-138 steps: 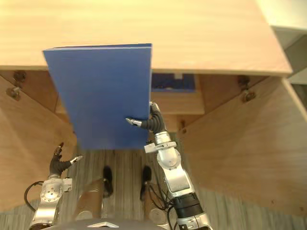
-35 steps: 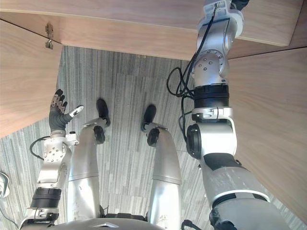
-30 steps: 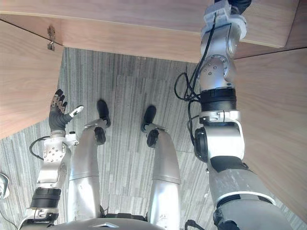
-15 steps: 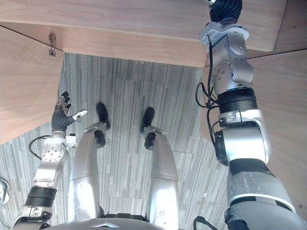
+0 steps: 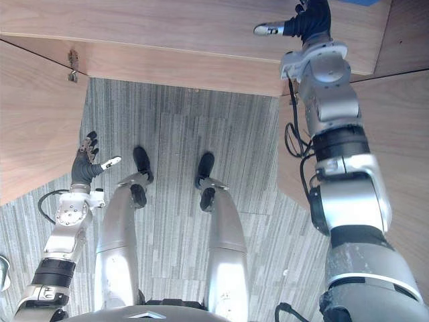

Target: Walk over to the cabinet, pick up the folder, carry it to the office cabinet, place the folder inside the office cabinet, then close the office cabinet door

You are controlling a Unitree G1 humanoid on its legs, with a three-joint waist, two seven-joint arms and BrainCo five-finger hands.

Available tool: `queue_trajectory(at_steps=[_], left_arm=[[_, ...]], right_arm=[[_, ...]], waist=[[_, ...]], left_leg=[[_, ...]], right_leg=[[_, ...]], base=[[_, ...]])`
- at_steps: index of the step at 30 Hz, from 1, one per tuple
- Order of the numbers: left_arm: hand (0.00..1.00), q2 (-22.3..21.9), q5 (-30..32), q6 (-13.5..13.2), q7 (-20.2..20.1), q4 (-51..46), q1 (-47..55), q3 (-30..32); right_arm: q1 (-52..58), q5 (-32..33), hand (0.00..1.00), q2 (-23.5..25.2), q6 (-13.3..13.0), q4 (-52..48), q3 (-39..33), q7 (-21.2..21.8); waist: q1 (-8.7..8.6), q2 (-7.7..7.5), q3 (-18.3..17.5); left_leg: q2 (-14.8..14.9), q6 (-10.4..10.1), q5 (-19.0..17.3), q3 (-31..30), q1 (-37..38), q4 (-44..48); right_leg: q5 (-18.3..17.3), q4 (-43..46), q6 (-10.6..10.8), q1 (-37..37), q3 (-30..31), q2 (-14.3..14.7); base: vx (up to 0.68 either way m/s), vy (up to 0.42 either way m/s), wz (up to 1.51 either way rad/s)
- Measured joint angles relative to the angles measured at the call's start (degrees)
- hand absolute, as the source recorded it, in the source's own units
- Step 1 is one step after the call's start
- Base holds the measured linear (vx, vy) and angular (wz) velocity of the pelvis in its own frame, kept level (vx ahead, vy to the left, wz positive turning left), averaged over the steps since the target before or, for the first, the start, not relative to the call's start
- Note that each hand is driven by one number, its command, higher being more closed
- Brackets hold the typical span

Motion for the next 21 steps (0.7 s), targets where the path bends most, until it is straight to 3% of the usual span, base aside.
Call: queue_trajectory(at_steps=[6,11,15,16,21], left_arm=[[0.0,-0.5,0.2,1.1,1.2,0.9,-7.0,3.0],[0.0,-0.5,1.2,1.7,1.6,0.9,-7.6,3.9],[0.0,-1.9,1.4,1.7,1.7,0.9,-7.6,5.3],[0.0,-2.5,2.0,1.7,1.8,1.0,-7.6,5.6],[0.0,-3.4,2.5,1.7,2.8,0.9,-7.6,5.2]], right_arm=[[8.4,-11.4,0.0,1.5,0.0,-12.3,-9.9,-3.7],[13.6,-15.4,0.0,3.3,0.0,-18.5,-15.7,-5.5],[17.1,-17.7,0.0,7.8,-0.5,-21.5,-20.6,-8.5],[17.7,-18.0,1.0,9.9,-0.5,-22.0,-22.0,-9.9],[18.7,-21.0,1.0,16.4,-1.5,-23.3,-22.4,-14.6]], waist=[[-0.51,0.0,0.0],[-0.69,0.0,0.0],[-0.74,0.0,0.0],[-0.72,0.0,0.0],[-0.42,0.0,0.0]], left_leg=[[0.0,0.6,-0.3,1.0,0.0,-0.1],[0.0,0.7,-0.3,1.4,0.3,-0.4],[-0.1,0.4,-0.5,1.5,0.5,-0.6],[-0.1,0.5,-0.6,1.5,0.5,-0.5],[-0.1,0.5,-0.6,1.2,0.2,0.1]], right_leg=[[0.6,-0.6,0.5,0.0,0.7,0.0],[0.6,-0.7,0.6,0.0,1.1,0.0],[0.3,-1.0,0.9,0.0,1.1,-0.1],[0.2,-0.9,0.8,-0.1,1.1,-0.1],[-0.1,0.6,0.5,-0.5,1.2,-0.2]], base=[[0.01,0.0,-0.05],[0.0,0.0,0.0],[0.0,0.0,0.0],[0.0,0.0,0.0],[0.01,-0.01,0.01]])
